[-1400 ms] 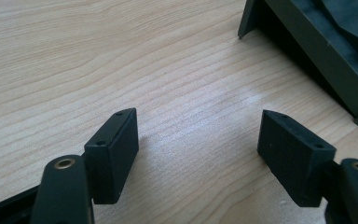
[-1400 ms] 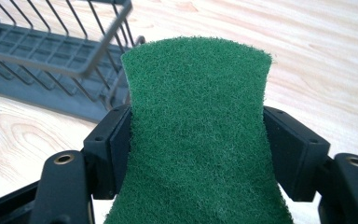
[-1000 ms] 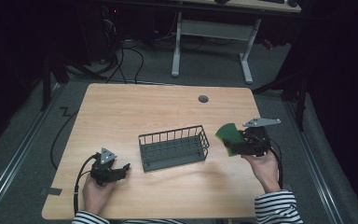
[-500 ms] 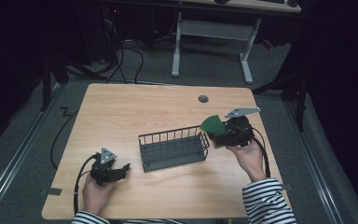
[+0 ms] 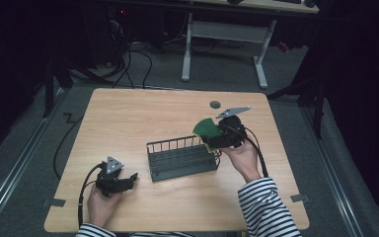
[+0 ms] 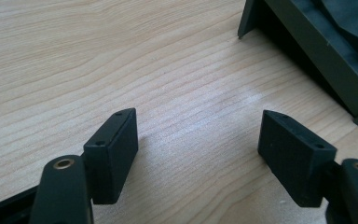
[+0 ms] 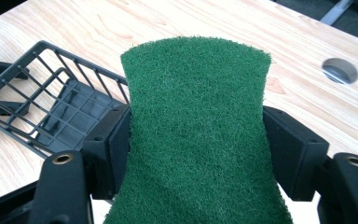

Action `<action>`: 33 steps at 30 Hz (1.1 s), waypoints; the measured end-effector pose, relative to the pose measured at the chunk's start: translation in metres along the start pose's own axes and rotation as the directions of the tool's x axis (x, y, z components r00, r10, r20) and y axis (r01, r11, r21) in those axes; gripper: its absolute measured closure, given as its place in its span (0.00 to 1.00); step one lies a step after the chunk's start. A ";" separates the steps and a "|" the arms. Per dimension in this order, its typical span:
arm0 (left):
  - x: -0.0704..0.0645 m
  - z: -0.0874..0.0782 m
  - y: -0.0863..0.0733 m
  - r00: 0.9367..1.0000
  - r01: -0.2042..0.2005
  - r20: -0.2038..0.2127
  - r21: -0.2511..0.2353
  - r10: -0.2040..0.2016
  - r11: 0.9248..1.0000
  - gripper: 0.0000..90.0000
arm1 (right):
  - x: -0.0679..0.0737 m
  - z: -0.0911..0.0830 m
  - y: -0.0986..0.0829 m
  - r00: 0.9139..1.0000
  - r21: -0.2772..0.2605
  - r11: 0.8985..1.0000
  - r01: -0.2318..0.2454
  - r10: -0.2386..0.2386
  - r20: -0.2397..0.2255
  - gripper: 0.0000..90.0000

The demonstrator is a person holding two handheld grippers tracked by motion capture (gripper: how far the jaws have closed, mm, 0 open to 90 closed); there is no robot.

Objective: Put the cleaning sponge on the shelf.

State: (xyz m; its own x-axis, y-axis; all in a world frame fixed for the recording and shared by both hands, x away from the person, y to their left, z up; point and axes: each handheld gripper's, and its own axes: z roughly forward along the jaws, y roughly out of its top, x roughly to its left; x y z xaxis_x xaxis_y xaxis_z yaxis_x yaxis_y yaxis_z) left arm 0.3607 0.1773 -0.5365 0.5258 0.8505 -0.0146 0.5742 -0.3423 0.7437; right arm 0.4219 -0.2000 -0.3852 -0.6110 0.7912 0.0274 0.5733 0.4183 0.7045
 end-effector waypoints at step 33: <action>0.000 0.000 0.000 1.000 -0.001 0.001 0.001 0.001 1.000 0.32 | 0.035 0.052 0.004 0.995 0.107 0.989 0.100 -0.101 0.007 0.33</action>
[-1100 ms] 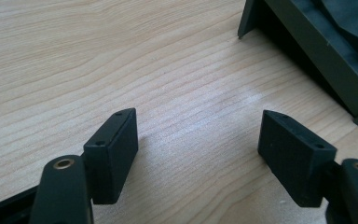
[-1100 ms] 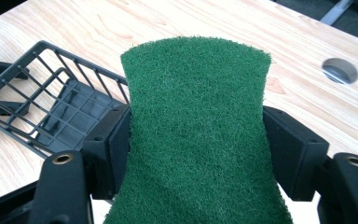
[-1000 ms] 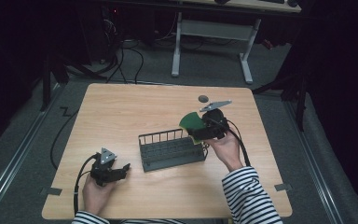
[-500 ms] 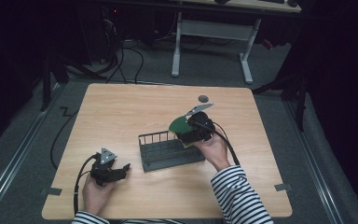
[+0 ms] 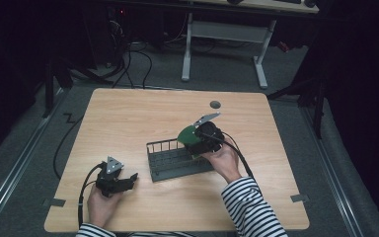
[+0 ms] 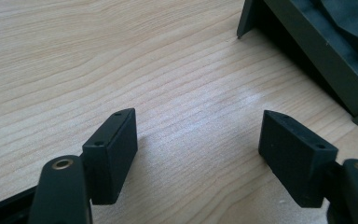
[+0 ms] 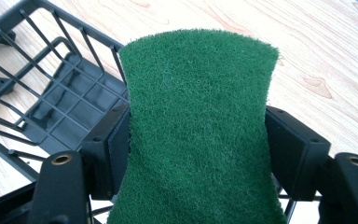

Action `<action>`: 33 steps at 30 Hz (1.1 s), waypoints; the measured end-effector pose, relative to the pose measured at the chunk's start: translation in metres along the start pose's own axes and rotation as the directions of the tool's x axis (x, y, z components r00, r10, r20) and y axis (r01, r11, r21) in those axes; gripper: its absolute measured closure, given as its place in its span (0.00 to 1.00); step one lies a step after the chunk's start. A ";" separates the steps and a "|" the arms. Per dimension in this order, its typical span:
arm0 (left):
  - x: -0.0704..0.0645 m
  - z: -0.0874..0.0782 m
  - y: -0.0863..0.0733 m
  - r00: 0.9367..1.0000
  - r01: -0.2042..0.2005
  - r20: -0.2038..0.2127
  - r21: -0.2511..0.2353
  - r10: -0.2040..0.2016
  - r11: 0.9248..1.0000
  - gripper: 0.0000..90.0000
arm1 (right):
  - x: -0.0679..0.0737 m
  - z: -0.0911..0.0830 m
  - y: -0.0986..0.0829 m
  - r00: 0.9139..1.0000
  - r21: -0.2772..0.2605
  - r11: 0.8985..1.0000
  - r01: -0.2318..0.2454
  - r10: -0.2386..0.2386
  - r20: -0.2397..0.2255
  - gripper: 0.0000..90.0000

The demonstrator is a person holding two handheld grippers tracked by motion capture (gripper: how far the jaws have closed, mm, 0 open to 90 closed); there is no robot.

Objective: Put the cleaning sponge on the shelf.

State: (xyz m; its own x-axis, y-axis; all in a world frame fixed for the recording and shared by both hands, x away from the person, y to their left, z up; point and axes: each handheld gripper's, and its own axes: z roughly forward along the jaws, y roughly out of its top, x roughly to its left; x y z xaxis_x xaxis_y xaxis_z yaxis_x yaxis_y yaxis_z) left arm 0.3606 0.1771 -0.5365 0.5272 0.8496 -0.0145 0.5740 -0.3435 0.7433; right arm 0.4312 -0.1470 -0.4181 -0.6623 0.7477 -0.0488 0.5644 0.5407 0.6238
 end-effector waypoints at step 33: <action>0.000 0.000 0.000 1.000 0.000 0.003 -0.001 0.000 1.000 0.31 | -0.007 -0.015 -0.020 0.995 -0.036 0.997 -0.066 0.063 -0.070 0.29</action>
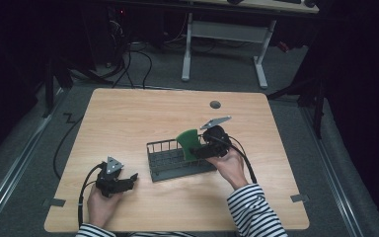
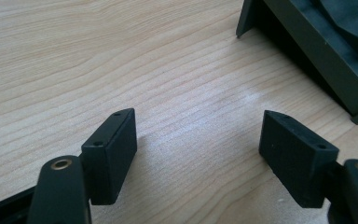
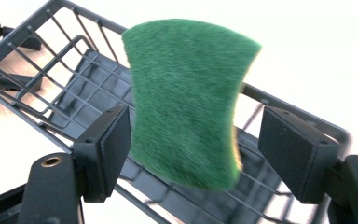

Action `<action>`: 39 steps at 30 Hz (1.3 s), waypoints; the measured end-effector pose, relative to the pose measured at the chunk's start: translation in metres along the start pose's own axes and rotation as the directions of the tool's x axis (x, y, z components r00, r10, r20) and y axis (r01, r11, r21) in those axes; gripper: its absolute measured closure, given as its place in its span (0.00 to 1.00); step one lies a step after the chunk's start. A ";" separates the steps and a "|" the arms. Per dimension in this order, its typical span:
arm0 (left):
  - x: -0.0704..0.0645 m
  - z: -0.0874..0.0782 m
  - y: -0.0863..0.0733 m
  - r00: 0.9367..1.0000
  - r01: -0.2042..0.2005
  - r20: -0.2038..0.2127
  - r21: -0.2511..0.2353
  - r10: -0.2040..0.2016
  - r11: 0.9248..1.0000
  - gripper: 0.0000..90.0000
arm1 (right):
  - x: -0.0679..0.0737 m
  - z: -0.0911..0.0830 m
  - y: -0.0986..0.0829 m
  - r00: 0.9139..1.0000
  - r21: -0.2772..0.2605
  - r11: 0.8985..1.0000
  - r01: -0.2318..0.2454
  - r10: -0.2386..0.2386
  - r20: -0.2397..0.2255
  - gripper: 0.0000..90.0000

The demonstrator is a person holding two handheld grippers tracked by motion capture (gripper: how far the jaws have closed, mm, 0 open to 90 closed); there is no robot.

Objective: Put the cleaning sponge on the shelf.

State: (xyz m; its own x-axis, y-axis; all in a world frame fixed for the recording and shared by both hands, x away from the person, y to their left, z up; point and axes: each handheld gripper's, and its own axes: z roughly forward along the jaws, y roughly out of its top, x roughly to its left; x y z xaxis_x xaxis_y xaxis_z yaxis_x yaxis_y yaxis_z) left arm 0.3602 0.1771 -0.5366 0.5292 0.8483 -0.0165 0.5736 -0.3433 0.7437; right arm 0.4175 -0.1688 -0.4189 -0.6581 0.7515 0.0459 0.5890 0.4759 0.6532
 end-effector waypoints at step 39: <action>0.000 0.000 0.000 1.000 0.000 0.000 0.000 0.000 1.000 0.31 | -0.043 -0.108 -0.055 0.986 -0.248 0.960 -0.132 0.153 0.065 0.35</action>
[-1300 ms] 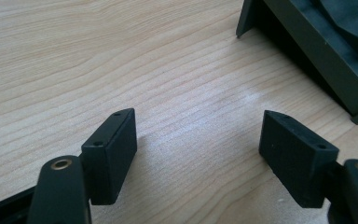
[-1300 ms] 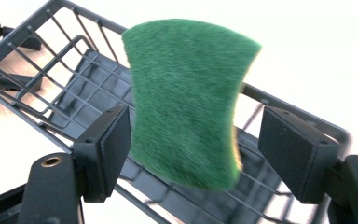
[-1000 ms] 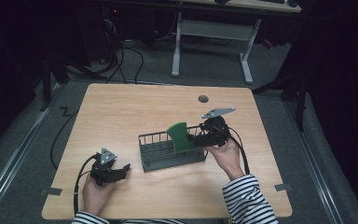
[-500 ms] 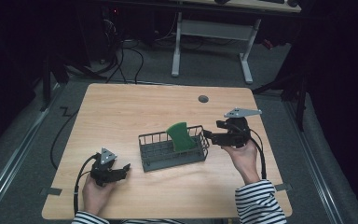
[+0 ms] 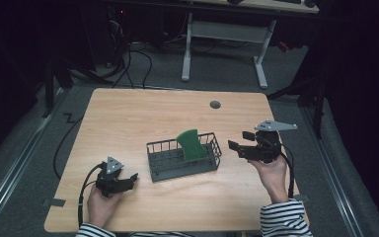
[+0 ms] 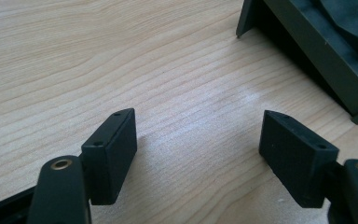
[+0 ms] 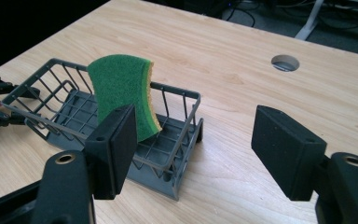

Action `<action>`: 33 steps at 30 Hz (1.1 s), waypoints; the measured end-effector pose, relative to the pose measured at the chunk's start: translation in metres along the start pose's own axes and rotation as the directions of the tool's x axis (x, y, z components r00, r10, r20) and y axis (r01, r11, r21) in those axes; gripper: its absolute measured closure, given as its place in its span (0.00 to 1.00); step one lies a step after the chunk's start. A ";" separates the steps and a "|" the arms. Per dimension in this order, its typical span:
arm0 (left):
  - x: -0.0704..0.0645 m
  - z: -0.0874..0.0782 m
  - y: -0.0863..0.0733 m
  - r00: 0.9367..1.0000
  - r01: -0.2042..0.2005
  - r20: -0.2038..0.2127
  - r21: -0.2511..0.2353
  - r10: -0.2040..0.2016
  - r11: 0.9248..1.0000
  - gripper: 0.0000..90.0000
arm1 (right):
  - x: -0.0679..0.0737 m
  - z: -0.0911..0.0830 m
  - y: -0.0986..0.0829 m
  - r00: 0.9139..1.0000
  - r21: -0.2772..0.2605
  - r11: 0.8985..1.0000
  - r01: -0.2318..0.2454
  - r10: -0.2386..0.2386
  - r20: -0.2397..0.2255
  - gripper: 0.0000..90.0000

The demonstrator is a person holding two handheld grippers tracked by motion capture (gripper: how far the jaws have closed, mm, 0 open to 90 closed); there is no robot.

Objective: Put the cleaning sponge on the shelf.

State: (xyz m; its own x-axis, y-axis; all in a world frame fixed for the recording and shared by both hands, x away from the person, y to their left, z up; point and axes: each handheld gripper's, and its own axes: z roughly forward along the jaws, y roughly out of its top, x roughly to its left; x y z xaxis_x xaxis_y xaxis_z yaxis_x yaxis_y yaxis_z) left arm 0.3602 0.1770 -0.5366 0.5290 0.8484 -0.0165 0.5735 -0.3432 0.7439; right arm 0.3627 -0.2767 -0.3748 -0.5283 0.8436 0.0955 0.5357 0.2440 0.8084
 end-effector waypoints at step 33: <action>0.000 0.000 0.000 1.000 0.003 0.000 -0.001 -0.003 1.000 0.32 | -0.033 -0.025 -0.068 0.990 -0.031 0.991 -0.130 0.131 0.055 0.36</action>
State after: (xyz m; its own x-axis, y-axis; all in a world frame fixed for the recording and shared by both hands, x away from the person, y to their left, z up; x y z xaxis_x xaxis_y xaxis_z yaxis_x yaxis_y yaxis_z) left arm 0.3605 0.1772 -0.5366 0.5273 0.8495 -0.0189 0.5746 -0.3401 0.7444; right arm 0.3269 -0.3328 -0.4181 -0.4161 0.8936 0.1685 0.5794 0.1176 0.8065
